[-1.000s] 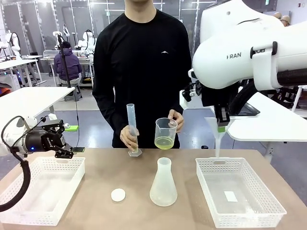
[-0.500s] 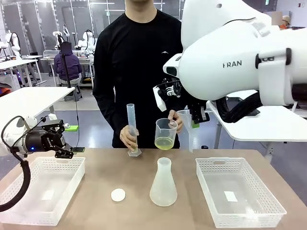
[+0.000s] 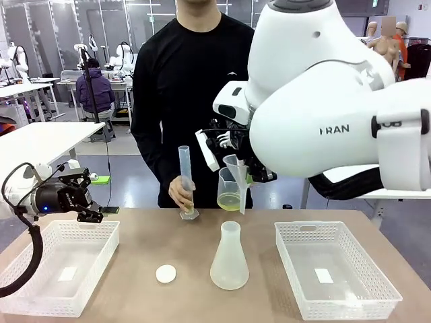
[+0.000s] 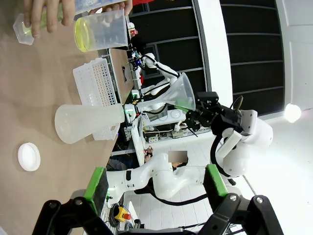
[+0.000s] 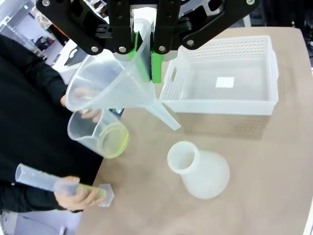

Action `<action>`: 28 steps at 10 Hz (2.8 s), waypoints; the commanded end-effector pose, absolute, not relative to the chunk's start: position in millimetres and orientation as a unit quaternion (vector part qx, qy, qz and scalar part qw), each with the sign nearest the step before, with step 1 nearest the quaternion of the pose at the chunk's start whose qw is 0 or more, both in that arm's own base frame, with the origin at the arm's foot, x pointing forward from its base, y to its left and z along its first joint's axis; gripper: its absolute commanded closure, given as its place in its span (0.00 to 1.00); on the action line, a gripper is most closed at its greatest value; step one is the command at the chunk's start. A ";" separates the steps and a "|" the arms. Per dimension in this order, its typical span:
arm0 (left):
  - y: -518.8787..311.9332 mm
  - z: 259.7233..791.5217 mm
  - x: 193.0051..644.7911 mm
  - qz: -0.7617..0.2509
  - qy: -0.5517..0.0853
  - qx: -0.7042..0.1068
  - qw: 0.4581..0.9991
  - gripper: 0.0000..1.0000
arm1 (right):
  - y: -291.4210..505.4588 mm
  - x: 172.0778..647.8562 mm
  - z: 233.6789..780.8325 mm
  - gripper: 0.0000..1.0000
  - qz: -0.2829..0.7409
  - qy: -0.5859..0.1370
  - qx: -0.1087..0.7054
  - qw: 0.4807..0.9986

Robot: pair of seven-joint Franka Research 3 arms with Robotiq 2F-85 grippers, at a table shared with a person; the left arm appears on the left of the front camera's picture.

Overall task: Prepare the solutions needed for the experiment.
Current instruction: Pick up the Plastic Funnel and insert it into the Big flask.

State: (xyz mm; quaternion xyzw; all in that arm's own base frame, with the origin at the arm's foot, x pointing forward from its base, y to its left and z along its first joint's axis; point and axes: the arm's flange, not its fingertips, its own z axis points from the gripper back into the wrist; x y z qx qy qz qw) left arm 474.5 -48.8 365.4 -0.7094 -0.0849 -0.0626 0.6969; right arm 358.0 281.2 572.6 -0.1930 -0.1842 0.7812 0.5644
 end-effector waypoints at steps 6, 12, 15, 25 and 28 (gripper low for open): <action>-50.4 368.9 473.3 -0.062 -0.092 -0.713 0.693 0.00 | 292.1 347.3 562.5 0.94 0.796 -0.196 -0.183 0.543; -50.4 368.9 473.3 -0.062 -0.092 -0.713 0.693 0.00 | 297.7 351.6 548.3 0.94 0.788 -0.219 -0.207 0.537; -50.4 368.9 473.3 -0.062 -0.092 -0.713 0.693 0.00 | 299.9 355.3 538.6 0.94 0.782 -0.210 -0.220 0.544; -50.4 368.9 473.3 -0.062 -0.092 -0.713 0.693 0.00 | 298.5 372.3 495.6 0.94 0.789 -0.202 -0.200 0.545; -50.4 368.9 473.3 -0.062 -0.092 -0.713 0.693 0.00 | 298.1 374.1 484.2 0.94 0.791 -0.189 -0.199 0.546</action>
